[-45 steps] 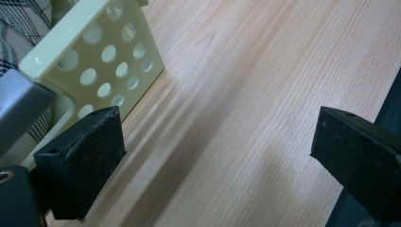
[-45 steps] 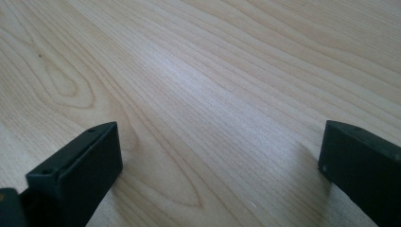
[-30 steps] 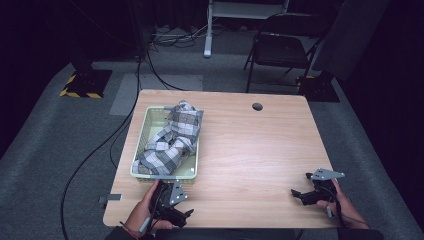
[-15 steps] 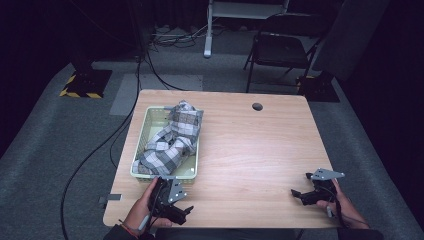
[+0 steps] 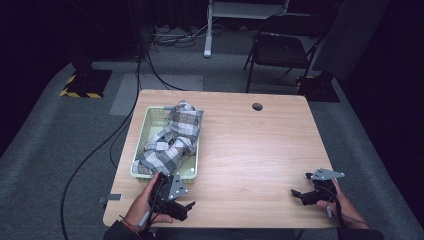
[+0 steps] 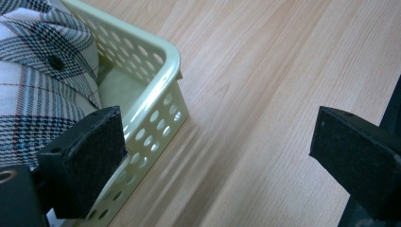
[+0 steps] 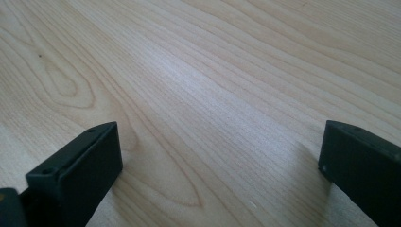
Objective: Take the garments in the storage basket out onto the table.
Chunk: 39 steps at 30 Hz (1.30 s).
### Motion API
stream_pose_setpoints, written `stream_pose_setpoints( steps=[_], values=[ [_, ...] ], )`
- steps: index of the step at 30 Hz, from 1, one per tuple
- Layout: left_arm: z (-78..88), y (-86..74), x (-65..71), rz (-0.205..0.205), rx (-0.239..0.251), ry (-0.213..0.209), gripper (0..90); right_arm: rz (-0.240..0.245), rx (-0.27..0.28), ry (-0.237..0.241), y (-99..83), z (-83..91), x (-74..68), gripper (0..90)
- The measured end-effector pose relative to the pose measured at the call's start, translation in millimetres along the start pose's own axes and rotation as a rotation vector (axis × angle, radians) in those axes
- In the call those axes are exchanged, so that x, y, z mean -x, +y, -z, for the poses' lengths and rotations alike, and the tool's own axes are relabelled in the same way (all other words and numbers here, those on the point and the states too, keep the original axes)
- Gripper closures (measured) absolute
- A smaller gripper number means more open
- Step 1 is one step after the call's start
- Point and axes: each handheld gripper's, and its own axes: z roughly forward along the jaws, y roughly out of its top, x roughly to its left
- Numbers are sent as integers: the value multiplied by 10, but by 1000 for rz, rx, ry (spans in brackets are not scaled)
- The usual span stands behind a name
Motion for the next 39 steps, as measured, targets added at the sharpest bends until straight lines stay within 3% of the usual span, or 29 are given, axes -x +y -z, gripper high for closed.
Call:
stream_pose_setpoints(
  steps=[18, 39],
  values=[
    [43, 105, -102, 9, 35, 17, 39, 0, 0, 0, 0, 0, 0, 5],
    [80, 229, -341, 38, 67, 57, 39, 0, 0, 0, 0, 0, 0, 5]
  ],
)
